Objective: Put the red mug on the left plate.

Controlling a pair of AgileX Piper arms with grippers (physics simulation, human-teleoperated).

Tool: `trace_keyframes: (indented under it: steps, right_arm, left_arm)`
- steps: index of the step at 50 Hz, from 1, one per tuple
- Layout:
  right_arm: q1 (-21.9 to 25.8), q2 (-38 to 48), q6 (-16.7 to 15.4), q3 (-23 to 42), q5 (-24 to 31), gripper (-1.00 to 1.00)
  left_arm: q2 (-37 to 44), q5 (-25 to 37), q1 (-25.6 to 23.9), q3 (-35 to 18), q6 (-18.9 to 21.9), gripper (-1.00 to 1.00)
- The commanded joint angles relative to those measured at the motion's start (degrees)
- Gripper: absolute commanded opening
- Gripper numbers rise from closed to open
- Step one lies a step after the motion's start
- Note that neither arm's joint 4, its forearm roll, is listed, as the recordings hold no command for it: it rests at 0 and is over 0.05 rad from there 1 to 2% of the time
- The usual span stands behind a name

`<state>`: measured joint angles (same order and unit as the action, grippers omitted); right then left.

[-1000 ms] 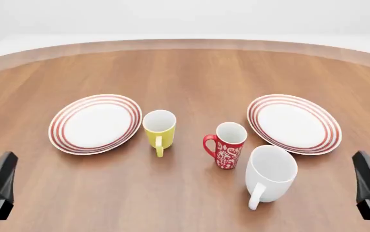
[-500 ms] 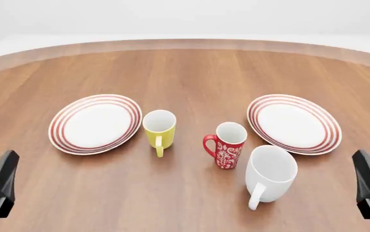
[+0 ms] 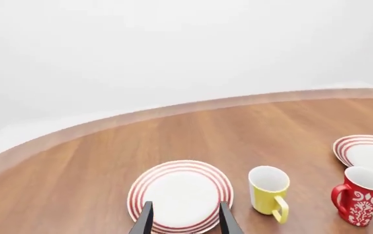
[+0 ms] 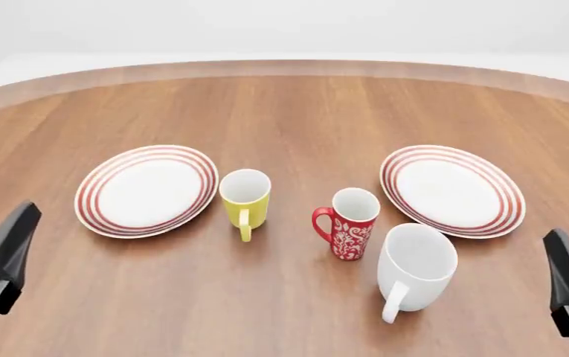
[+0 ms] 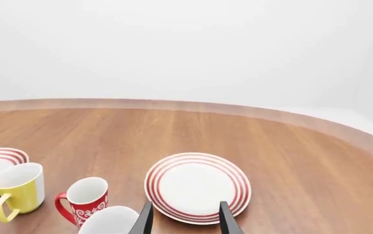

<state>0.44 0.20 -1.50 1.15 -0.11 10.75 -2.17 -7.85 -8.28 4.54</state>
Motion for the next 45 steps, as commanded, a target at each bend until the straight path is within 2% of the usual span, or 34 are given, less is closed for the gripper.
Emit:
trace_keyframes:
  steps: [1, 14, 18, 45]
  right_arm:
    - [-0.09, 0.00, -0.06, 0.21, 0.20, 1.00]
    - [-0.16, -0.14, -0.12, -0.69, -0.69, 1.00]
    - [-0.14, -0.13, -0.33, -0.72, -0.66, 1.00]
    - [1.03, -0.13, -1.43, -0.80, -0.68, 1.00]
  left_arm:
    - [8.43, -3.69, -4.59, -4.57, 3.39, 1.00]
    - [12.67, -5.03, -7.72, -6.08, 4.44, 1.00]
    - [16.32, -6.76, -9.98, -6.66, 5.23, 1.00]
    - [26.64, -12.74, -14.67, -11.09, 5.84, 1.00]
